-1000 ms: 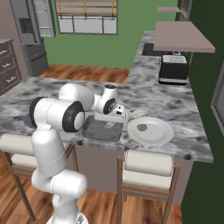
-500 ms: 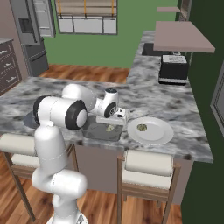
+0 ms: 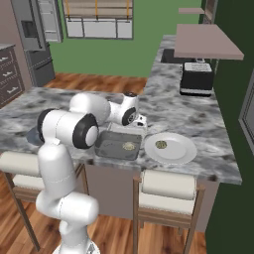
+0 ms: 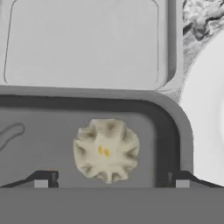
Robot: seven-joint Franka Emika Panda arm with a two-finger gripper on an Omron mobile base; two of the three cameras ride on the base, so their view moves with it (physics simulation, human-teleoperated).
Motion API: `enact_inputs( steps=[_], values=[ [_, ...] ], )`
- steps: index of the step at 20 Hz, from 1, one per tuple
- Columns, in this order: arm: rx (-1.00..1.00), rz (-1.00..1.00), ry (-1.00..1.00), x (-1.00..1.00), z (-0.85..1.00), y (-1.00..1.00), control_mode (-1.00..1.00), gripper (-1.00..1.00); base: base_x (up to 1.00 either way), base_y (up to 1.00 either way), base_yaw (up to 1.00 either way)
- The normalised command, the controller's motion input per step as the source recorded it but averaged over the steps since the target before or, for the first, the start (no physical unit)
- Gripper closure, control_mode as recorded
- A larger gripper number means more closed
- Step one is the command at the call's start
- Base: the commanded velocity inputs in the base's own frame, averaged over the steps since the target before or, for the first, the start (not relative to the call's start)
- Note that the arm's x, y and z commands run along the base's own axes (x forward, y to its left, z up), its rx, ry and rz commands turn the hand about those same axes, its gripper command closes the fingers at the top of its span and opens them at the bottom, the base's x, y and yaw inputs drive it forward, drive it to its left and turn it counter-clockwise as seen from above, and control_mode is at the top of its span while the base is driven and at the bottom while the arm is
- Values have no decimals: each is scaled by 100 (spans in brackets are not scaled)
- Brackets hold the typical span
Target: Place two dumplings into each of the tupperware containers and then place the containers in the fridge.
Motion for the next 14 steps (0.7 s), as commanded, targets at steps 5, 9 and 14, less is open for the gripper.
enact_inputs(
  steps=[5, 9, 14],
  values=[
    [0, -10, 0, 9, 40, -39, -100, -100, 0, 0, 0],
    [0, -9, 0, 10, -15, -74, -100, -100, 0, 0, 0],
    [0, -11, 0, 21, -16, -68, -100, -100, 0, 0, 0]
  ],
)
